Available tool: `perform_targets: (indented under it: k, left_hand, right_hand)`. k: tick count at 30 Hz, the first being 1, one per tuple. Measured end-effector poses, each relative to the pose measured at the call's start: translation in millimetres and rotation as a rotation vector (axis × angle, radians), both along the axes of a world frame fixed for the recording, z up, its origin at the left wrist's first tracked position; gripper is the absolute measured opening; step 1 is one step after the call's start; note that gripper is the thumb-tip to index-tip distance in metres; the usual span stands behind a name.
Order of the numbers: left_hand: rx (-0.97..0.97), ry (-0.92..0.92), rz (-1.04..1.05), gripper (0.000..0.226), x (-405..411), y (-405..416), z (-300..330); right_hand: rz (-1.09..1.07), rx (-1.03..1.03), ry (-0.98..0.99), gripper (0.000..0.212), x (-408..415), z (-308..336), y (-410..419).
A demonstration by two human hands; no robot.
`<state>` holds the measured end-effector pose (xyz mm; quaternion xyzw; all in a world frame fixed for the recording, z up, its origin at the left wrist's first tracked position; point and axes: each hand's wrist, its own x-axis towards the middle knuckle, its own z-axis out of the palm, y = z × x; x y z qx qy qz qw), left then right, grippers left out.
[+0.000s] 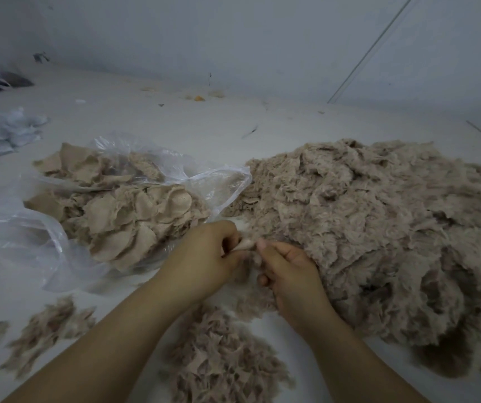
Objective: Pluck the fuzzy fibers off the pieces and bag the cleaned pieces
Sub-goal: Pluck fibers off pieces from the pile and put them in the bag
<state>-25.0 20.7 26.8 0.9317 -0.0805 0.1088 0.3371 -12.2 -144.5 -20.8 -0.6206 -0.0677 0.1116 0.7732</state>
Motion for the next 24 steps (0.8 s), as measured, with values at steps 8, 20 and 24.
perform_targets:
  k: [8, 20, 24]
  left_hand:
    - [-0.119, 0.142, -0.185, 0.016, -2, -16, 5]
    - [-0.581, 0.355, 0.024, 0.043, 26, -18, 2]
    - [-0.522, 0.291, -0.026, 0.041, 26, -17, 1]
  right_hand:
    - [-0.026, -0.087, -0.048, 0.04, -1, -2, 2]
    - [-0.058, 0.041, 0.096, 0.025, -2, -1, 0]
    - [-0.085, 0.091, 0.128, 0.019, -1, -4, -1]
